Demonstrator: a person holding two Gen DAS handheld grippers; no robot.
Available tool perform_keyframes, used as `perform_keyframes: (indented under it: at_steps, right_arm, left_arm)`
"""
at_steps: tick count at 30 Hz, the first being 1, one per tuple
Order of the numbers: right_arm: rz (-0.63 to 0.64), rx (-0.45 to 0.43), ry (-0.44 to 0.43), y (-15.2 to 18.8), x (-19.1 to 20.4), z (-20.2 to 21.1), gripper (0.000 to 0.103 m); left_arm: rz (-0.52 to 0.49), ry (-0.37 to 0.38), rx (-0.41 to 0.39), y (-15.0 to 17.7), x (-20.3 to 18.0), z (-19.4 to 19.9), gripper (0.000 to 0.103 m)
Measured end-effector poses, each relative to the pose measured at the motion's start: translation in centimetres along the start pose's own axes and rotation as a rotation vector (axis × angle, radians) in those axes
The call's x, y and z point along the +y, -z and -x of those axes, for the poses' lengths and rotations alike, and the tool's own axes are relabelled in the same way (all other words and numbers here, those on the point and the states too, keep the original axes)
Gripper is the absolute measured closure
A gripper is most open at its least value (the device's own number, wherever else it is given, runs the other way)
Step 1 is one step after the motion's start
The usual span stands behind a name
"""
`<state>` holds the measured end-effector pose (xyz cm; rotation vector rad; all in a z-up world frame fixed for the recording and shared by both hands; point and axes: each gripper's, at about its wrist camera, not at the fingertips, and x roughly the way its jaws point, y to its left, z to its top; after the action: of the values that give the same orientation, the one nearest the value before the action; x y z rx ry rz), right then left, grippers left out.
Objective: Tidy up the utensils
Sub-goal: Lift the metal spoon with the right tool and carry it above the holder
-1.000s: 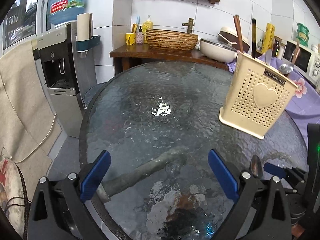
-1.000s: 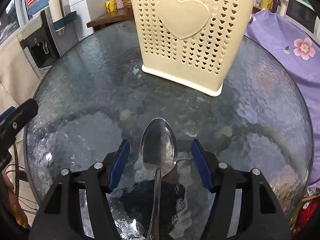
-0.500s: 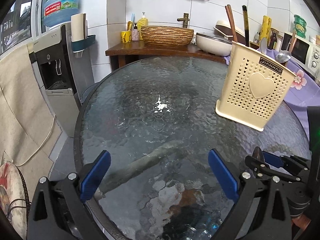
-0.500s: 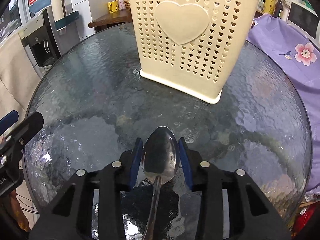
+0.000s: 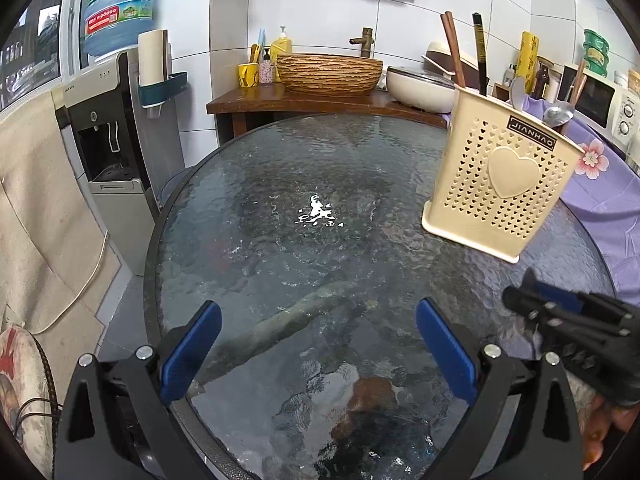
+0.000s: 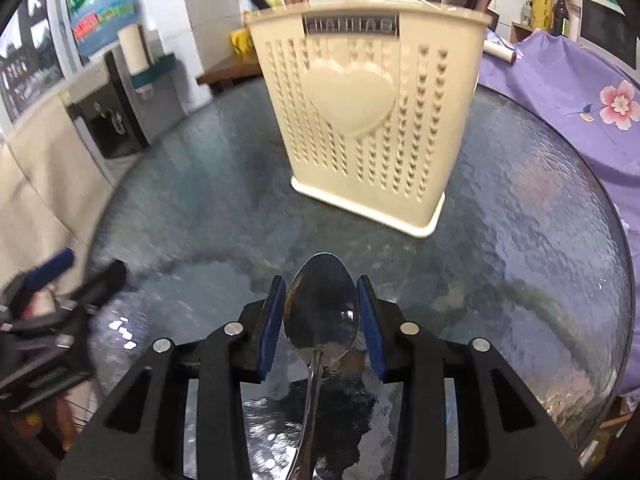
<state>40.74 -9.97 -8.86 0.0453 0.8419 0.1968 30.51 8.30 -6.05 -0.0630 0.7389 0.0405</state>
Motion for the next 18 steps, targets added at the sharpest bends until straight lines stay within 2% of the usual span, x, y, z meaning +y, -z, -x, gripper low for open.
perform_keyframes:
  at_steps: [5,18]
  right_arm:
    - [-0.001,-0.054,-0.113,-1.4,-0.6,3.0,0.066]
    - [0.048,-0.085,-0.170,-3.8,-1.8,7.4,0.066]
  left_arm:
    - [-0.002,0.021,-0.002,0.0,-0.4,0.1,0.007]
    - [-0.041,0.070,-0.050,-2.0,-2.5,1.7,0.007]
